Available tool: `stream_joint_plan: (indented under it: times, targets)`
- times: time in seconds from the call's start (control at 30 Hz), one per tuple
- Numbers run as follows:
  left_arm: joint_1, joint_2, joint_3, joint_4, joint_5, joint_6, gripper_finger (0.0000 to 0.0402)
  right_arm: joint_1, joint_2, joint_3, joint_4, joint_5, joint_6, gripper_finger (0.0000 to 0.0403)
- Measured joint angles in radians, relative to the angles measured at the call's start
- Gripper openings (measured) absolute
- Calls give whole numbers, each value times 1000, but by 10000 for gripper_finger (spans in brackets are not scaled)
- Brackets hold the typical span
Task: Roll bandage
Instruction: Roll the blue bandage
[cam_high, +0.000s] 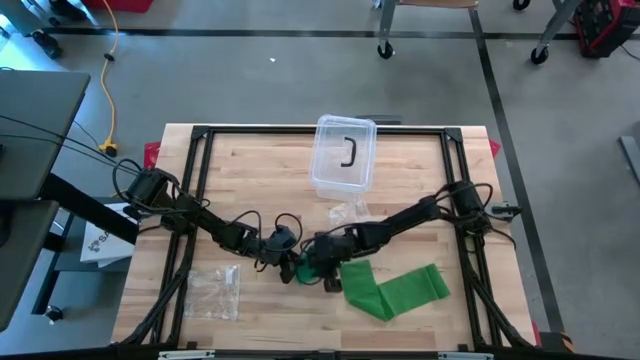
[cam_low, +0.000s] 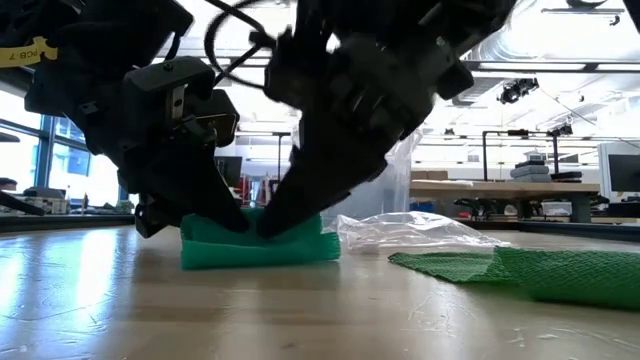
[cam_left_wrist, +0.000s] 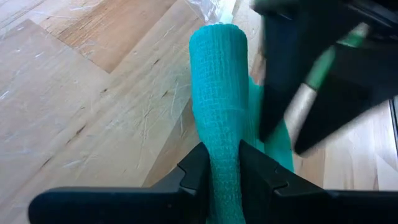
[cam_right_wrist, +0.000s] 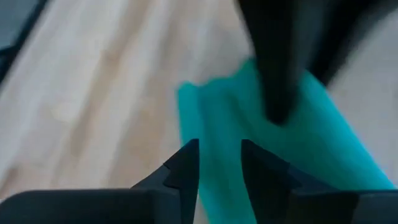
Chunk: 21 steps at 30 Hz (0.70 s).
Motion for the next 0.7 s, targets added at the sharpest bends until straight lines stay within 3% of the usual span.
stream_joint_plan:
  times: [0.27,0.7]
  targets:
    - [0,0,0,0,0,0,55,13,16,0,-15,-49,-32,51]
    - [0,0,0,-3,0,-8,55,70,23,0,-16,46,-46,46]
